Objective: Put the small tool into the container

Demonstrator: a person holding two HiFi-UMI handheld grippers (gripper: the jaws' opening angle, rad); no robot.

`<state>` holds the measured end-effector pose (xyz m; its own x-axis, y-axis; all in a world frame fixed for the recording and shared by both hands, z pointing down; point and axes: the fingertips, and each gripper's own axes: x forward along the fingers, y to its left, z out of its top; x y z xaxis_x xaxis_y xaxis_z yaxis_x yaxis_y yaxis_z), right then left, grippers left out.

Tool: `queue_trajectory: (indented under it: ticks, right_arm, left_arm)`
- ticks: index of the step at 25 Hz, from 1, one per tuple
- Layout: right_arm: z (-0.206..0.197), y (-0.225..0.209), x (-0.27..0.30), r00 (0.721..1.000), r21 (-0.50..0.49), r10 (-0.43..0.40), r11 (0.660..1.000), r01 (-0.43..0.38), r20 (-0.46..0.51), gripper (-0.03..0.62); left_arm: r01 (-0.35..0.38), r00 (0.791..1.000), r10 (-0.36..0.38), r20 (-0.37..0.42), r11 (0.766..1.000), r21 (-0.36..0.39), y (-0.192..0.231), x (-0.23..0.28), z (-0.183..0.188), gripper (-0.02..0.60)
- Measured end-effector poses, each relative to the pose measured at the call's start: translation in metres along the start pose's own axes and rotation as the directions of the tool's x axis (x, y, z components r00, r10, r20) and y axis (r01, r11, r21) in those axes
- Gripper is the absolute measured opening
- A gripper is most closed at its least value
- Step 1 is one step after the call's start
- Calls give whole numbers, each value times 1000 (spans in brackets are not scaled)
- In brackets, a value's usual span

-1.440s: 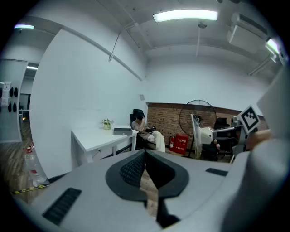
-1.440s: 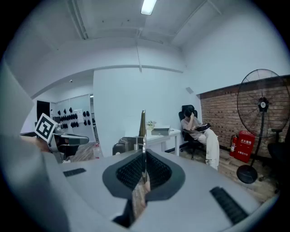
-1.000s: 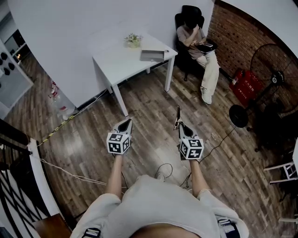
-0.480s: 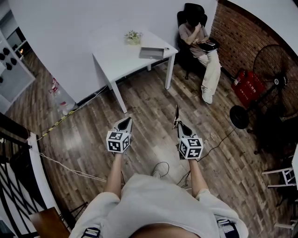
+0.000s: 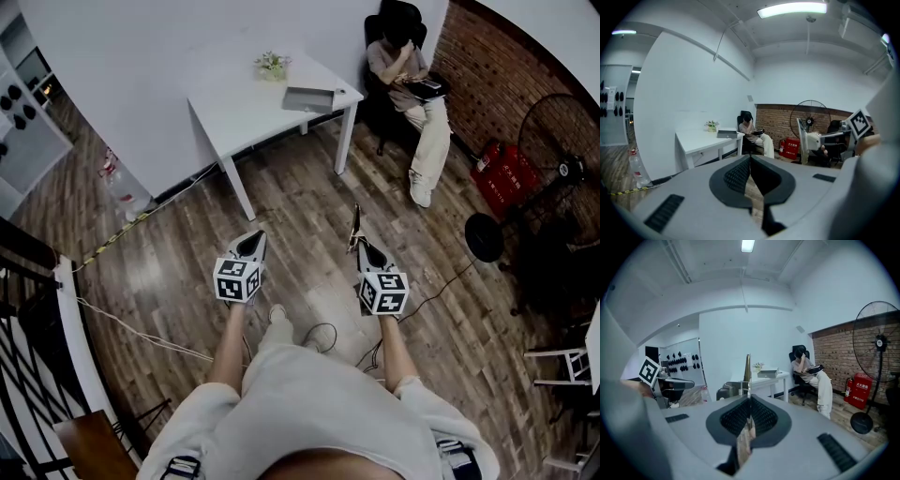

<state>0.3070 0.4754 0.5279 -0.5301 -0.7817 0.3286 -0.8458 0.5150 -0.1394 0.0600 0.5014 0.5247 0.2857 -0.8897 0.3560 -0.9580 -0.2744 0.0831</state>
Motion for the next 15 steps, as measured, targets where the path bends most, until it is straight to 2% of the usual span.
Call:
queue_trajectory:
  ticks: [15]
  right_arm:
    - [19,-28,81,1000,-17,-7,1000,7,-22,1]
  left_arm:
    - [20,1000,-20,-4,1000,-19,41,80,15,11]
